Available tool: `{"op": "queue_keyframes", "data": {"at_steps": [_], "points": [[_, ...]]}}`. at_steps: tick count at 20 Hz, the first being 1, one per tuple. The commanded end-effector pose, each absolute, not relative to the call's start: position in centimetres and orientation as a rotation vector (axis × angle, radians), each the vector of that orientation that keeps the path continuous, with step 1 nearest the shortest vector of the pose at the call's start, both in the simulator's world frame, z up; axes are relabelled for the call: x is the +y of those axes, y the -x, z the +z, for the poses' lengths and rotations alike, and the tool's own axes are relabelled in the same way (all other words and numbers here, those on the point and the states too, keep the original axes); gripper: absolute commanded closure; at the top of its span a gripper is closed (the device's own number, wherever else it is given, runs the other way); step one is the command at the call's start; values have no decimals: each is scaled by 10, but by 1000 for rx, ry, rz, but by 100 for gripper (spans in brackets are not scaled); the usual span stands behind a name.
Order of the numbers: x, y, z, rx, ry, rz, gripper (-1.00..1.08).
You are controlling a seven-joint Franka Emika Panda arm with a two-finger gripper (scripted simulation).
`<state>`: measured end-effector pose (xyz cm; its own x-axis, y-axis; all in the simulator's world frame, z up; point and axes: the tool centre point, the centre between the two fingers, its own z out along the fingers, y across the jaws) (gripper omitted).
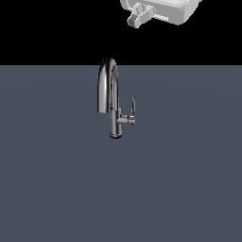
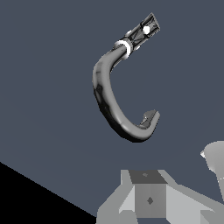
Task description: Turn on the faucet by rotating a designated handle.
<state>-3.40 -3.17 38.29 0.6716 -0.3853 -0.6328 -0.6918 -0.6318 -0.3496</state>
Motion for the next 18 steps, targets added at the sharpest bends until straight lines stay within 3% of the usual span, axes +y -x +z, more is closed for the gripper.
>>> {"op": "queue_keyframes", "data": {"at_steps": [1,18], "points": [[-36,21,370,871,2223,731,108],[-59,-50,253,1140,1578,989,108]]}}
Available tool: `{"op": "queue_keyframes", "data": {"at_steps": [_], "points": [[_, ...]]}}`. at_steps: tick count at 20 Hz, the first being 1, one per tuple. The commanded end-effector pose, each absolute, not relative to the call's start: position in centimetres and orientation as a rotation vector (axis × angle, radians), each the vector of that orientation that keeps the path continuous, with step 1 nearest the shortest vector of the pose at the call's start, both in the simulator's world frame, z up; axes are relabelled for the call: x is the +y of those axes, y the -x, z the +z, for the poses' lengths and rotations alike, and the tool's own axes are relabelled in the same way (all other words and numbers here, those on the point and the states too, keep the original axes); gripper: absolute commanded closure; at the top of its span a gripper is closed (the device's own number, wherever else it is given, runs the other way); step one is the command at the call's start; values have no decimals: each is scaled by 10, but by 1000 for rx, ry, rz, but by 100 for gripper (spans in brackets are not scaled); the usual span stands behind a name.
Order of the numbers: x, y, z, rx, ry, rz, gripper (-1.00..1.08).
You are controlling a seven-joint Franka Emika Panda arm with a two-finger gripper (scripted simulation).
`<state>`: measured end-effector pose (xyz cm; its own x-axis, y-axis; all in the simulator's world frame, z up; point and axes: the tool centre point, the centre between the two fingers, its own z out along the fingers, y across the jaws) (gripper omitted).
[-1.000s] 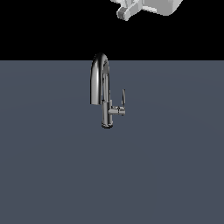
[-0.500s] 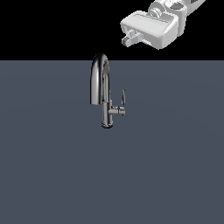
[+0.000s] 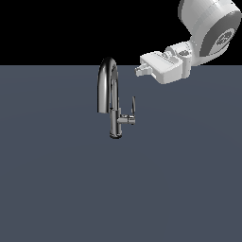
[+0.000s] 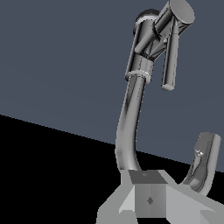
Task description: Turn on the faucet by rotating a designated handle.
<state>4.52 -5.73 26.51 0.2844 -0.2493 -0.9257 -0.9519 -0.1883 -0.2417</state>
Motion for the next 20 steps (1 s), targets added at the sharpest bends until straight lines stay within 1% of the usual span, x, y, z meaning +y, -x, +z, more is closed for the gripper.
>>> {"op": "queue_keyframes", "data": {"at_steps": [1,11,20], "points": [[-59,-53,245,1153,1536,1002,108],[-57,-69,181,1240,1217,1086,108],[-52,-73,159,1263,1107,1110,108]]}}
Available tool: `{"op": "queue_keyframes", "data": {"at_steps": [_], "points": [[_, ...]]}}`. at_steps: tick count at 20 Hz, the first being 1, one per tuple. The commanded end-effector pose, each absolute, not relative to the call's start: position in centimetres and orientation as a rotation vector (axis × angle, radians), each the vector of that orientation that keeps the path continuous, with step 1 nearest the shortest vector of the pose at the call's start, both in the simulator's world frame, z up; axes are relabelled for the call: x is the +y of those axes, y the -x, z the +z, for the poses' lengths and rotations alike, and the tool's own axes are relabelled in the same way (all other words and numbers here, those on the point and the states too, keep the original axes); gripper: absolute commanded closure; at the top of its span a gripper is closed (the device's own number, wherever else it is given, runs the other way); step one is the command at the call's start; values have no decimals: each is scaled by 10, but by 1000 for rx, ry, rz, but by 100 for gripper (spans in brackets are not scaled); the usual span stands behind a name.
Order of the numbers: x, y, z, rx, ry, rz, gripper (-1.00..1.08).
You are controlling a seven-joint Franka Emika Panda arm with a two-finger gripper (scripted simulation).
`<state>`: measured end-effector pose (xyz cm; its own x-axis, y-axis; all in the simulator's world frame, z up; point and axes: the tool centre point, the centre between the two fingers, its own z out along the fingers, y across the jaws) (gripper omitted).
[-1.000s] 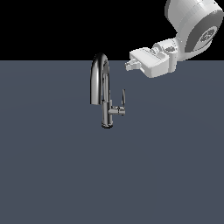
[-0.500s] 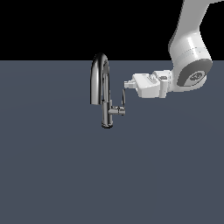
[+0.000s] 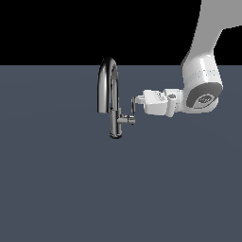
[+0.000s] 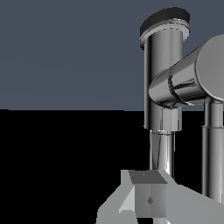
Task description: Turn on the faucet by rotating a designated handle.
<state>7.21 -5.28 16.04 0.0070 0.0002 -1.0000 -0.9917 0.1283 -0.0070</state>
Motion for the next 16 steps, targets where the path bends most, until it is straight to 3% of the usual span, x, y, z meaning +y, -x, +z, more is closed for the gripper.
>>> {"op": "queue_keyframes", "data": {"at_steps": [1,16], "points": [[-52,-73,159,1263,1107,1110,108],[-50,-56,164,1259,1120,1107,108]]}}
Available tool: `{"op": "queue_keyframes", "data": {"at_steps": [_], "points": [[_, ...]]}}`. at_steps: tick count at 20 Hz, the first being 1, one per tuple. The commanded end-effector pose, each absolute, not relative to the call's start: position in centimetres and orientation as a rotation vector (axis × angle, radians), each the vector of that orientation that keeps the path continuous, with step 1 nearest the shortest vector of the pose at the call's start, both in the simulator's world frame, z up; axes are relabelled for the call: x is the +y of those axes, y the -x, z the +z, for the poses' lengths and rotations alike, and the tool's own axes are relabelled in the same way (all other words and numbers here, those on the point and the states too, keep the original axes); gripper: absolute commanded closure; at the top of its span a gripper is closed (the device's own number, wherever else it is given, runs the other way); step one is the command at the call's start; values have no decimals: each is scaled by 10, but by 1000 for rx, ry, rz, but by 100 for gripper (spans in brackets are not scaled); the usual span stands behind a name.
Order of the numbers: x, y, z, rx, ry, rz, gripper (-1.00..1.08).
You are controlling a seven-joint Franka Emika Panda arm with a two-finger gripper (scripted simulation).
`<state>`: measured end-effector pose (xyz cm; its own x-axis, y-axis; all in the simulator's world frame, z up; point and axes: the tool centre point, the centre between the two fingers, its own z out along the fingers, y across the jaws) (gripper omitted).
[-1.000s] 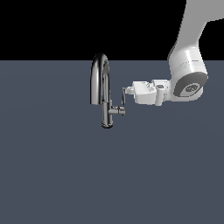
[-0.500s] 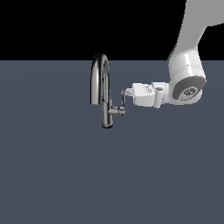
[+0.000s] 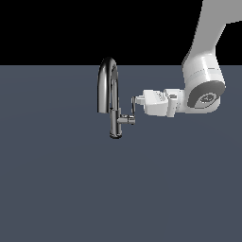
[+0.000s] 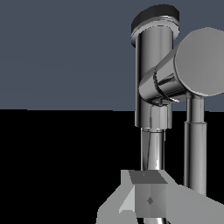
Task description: Turn on the faucet by rotating a designated handle.
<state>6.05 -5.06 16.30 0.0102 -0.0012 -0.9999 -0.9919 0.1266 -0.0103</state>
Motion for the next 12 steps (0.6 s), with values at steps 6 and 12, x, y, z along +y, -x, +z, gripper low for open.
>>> {"op": "queue_keyframes", "data": {"at_steps": [6,12], "points": [[-48,-40,165,1259,1120,1107,108],[-46,-22,167,1259,1120,1107,108]]}}
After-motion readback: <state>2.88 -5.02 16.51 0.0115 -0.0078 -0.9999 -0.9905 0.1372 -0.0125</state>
